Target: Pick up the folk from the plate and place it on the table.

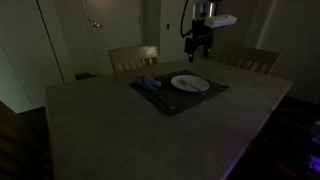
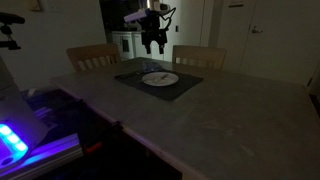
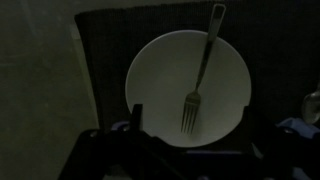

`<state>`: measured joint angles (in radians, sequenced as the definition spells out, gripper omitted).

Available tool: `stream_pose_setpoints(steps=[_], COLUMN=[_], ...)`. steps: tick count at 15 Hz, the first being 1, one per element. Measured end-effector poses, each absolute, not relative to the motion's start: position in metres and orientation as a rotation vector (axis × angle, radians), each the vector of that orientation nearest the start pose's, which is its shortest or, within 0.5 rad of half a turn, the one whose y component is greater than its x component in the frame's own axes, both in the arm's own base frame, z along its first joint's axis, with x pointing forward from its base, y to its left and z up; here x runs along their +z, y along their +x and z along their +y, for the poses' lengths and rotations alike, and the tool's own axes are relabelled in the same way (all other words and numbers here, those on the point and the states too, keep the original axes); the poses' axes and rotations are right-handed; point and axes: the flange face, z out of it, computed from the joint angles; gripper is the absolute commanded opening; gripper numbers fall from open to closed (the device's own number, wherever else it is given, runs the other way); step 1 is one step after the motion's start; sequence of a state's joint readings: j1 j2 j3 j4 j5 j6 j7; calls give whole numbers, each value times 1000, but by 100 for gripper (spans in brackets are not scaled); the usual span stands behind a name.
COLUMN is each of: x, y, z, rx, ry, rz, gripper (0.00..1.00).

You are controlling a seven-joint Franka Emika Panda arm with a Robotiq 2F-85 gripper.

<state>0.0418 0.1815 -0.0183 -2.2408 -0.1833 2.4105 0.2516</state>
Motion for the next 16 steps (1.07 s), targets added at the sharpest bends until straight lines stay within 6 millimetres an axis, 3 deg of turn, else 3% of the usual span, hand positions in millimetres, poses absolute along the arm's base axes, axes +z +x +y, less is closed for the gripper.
stream_pose_setpoints(steps=[4,7,16], x=[247,226,190], y=[540,538,532], z=[15,17,21], rx=[57,97,150], ry=[-3243,-3201,-3100], rz=[164,311,718], gripper=[100,100,100])
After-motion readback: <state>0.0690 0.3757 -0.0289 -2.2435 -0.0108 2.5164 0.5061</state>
